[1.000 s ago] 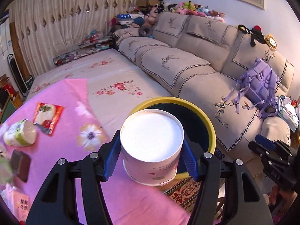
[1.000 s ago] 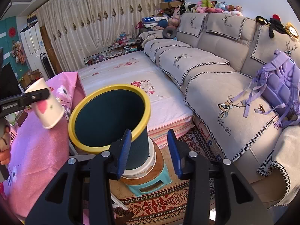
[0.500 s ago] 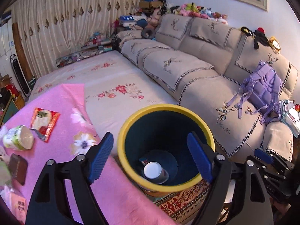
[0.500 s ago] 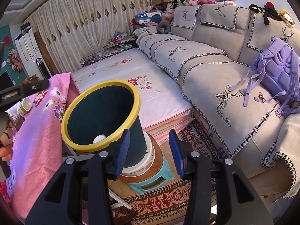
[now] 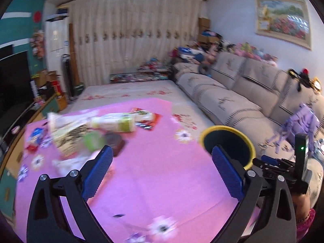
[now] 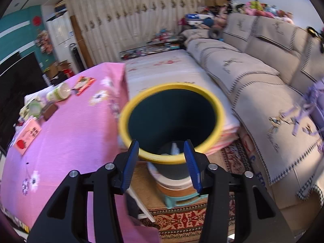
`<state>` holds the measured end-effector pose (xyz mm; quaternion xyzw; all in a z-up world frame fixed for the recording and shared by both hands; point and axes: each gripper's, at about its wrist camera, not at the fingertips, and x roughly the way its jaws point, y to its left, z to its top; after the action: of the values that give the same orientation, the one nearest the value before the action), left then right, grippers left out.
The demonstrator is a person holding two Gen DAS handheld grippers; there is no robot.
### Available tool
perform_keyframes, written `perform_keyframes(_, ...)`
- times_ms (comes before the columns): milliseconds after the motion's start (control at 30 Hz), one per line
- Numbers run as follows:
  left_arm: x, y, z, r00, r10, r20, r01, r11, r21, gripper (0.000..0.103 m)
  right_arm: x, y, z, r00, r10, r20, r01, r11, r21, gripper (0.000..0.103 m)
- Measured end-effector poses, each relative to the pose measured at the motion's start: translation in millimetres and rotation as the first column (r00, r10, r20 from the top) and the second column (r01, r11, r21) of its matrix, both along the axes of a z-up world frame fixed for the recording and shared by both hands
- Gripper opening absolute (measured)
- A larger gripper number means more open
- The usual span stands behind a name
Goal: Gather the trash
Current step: 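Move the right tool to the red snack bag and grasp it while the left tool returns to the table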
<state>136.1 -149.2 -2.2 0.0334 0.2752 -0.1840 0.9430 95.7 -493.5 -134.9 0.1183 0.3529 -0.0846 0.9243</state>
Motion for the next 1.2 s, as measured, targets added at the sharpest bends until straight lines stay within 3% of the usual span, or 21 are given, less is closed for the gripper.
perform_keyframes(167, -16, 79, -4, 0.989, 0.150, 0.007, -0.150, 0.989, 0.000, 0.098, 38, 45, 21, 0.989, 0.145, 0.026, -0.145, 0.989, 0.000, 0.045)
perform_keyframes(333, -22, 132, -12, 0.970, 0.243, -0.008, -0.243, 0.970, -0.020, 0.098, 91, 83, 38, 0.966, 0.256, 0.030, -0.256, 0.967, 0.004, 0.045)
perform_keyframes(500, -19, 150, -16, 0.963, 0.269, -0.008, -0.269, 0.963, -0.023, 0.098, 150, 135, 50, 0.924, 0.380, 0.044, -0.380, 0.925, -0.006, 0.045)
perform_keyframes(667, -10, 159, -21, 0.958, 0.286, -0.029, -0.287, 0.958, -0.031, 0.098, 208, 169, 45, 0.874, 0.484, 0.045, -0.482, 0.875, -0.050, 0.056)
perform_keyframes(733, -5, 162, -24, 0.956, 0.289, -0.040, -0.291, 0.956, -0.038, 0.098, 232, 171, 38, 0.884, 0.467, 0.016, -0.465, 0.883, -0.072, 0.056)
perform_keyframes(800, 0, 164, -29, 0.955, 0.293, -0.052, -0.295, 0.955, -0.035, 0.098, 257, 161, 29, 0.916, 0.401, -0.028, -0.402, 0.913, -0.074, 0.056)
perform_keyframes(933, 12, 166, -41, 0.954, 0.290, -0.083, -0.293, 0.956, -0.029, 0.098, 304, 134, 9, 0.951, 0.290, -0.107, -0.293, 0.956, -0.017, 0.056)
perform_keyframes(1033, 21, 165, -47, 0.953, 0.288, -0.094, -0.292, 0.956, -0.023, 0.098, 329, 123, -3, 0.952, 0.272, -0.141, -0.269, 0.962, 0.040, 0.056)
perform_keyframes(1200, 33, 163, -55, 0.951, 0.290, -0.110, -0.293, 0.956, -0.019, 0.098, 347, 128, -12, 0.947, 0.271, -0.171, -0.269, 0.962, 0.034, 0.056)
